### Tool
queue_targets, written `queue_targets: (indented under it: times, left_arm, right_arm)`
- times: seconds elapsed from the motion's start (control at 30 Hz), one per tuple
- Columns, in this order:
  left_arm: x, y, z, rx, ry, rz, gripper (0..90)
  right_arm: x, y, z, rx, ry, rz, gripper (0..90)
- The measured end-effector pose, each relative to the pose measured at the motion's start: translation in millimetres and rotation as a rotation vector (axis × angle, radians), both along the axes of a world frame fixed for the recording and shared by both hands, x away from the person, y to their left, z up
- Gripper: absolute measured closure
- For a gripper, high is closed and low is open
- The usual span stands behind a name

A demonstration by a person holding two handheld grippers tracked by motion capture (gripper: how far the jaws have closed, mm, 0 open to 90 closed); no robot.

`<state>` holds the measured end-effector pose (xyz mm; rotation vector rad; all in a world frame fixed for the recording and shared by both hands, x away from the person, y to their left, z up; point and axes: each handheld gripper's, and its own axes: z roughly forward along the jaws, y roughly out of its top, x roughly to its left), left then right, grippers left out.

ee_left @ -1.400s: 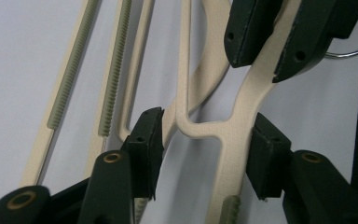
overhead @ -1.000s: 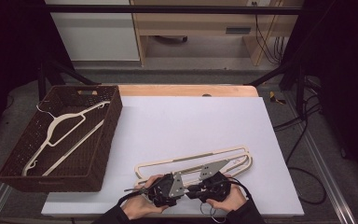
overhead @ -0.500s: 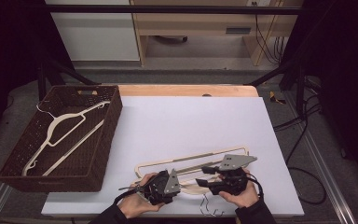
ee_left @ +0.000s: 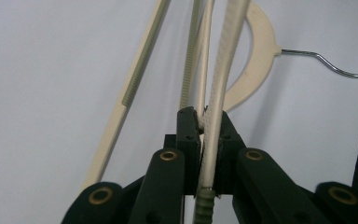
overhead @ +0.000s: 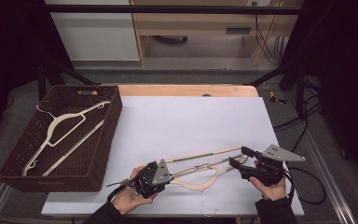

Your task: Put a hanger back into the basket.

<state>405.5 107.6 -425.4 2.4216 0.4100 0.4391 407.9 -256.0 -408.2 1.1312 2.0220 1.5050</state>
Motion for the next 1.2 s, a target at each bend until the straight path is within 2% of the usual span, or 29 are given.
queue_targets:
  times: [0.07, 0.1, 0.17, 0.2, 0.23, 0.33, 0.47, 0.5, 0.6, 0.8, 0.93, 0.97, 1.17, 1.2]
  left_arm:
    - [1.7, 2.7, 0.9, -0.029, 0.024, 0.007, 85.6]
    - [1.7, 2.7, 0.9, -0.029, 0.024, 0.007, 85.9]
    - [4.7, 7.1, 1.8, -0.063, 0.056, 0.017, 86.2]
    - [5.8, 9.1, 2.5, -0.064, 0.064, 0.014, 86.4]
    - [6.2, 10.6, 2.6, -0.087, 0.076, 0.017, 86.4]
    - [7.0, 15.6, 5.8, -0.116, 0.093, 0.018, 86.5]
    - [6.8, 21.8, 11.1, -0.144, 0.091, 0.034, 86.5]
    - [6.9, 27.0, 16.1, -0.173, 0.09, 0.052, 86.5]
    - [6.8, 36.5, 24.8, -0.211, 0.079, 0.078, 86.5]
    - [7.6, 56.5, 42.5, -0.245, 0.045, 0.137, 86.5]
    - [8.6, 68.0, 49.7, -0.272, 0.04, 0.161, 86.5]
    - [8.7, 75.3, 54.7, -0.288, 0.034, 0.175, 86.5]
    - [4.7, 97.0, 73.2, -0.348, 0.004, 0.197, 86.5]
    - [4.7, 97.0, 73.2, -0.348, 0.004, 0.197, 86.5]
  right_arm:
    - [1.5, -4.2, -2.9, -0.003, 0.01, -0.029, 27.6]
    - [1.9, -5.6, -4.1, -0.005, 0.014, -0.044, 26.1]
    - [2.7, -8.0, -6.1, -0.01, 0.017, -0.064, 22.9]
    - [3.1, -8.9, -7.0, -0.01, 0.017, -0.07, 22.1]
    - [3.1, -9.8, -7.7, -0.01, 0.02, -0.073, 20.8]
    - [3.5, -10.7, -9.1, -0.012, 0.029, -0.087, 17.5]
    - [3.5, -11.2, -9.3, -0.016, 0.031, -0.096, 15.0]
    - [3.4, -11.9, -9.3, -0.017, 0.03, -0.094, 14.6]
    - [3.3, -12.4, -9.4, -0.017, 0.03, -0.101, 13.2]
    - [2.9, -14.4, -9.1, -0.012, 0.024, -0.113, 9.3]
    - [3.2, -15.3, -9.1, -0.016, 0.023, -0.133, 5.7]
    - [3.2, -15.5, -9.1, -0.016, 0.022, -0.137, 5.4]
    - [2.7, -16.0, -8.5, -0.021, 0.014, -0.14, 3.8]
    - [2.4, -15.9, -8.2, -0.022, 0.015, -0.14, 3.8]
